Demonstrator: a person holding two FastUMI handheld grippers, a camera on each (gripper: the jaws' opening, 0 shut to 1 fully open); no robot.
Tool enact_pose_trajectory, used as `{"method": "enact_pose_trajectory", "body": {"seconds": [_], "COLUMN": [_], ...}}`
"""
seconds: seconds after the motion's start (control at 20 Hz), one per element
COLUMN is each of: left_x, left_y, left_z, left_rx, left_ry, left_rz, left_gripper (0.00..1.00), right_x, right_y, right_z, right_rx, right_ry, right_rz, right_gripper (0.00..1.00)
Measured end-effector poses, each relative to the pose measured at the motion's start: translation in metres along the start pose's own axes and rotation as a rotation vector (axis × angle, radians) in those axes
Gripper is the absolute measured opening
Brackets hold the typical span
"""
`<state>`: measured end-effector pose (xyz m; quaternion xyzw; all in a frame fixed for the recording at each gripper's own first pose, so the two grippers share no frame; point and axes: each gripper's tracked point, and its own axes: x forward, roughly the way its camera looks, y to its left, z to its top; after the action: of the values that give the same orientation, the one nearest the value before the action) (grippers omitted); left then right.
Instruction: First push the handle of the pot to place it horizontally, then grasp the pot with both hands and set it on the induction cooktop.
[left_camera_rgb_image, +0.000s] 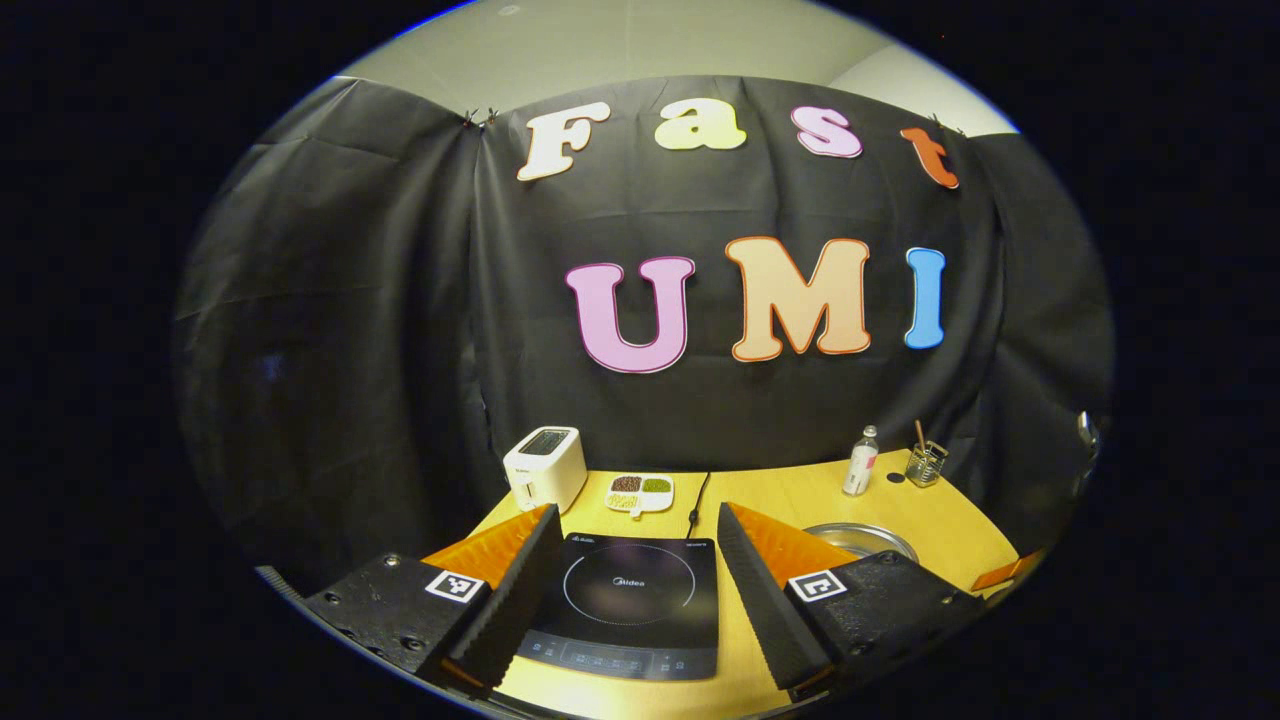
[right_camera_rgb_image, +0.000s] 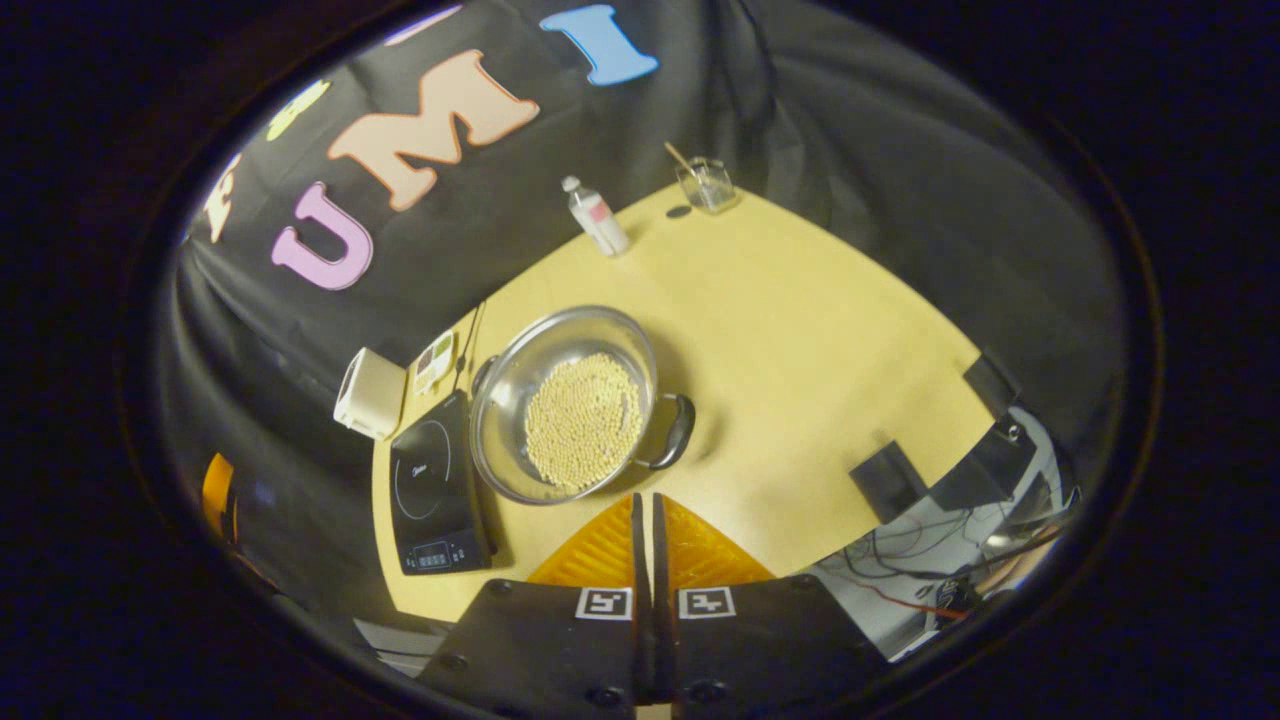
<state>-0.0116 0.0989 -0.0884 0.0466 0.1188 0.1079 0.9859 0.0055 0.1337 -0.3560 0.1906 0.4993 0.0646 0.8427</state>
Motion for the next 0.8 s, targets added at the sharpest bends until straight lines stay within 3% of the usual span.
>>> {"method": "enact_pose_trajectory", "body": {"seconds": [0.25,0.5,0.8], "left_x": [0.015,0.03,0.039], "left_y": [-0.015,-0.021,-0.031], "left_z": [0.002,0.003,-0.005], "left_rx": [-0.028,-0.015,-0.034], "left_ry": [0.008,0.026,0.072], "left_rz": [0.042,0.124,0.184], "left_gripper": [0.92,0.94,0.94], "right_x": [0.041,0.074,0.11], "right_y": [0.004,0.007,-0.005], "right_z": [-0.024,-0.042,-0.045], "right_rx": [-0.048,-0.045,0.01], "right_ry": [0.248,0.419,0.525], "right_rz": [0.052,0.084,0.044], "right_gripper": [0.03,0.03,0.03]}}
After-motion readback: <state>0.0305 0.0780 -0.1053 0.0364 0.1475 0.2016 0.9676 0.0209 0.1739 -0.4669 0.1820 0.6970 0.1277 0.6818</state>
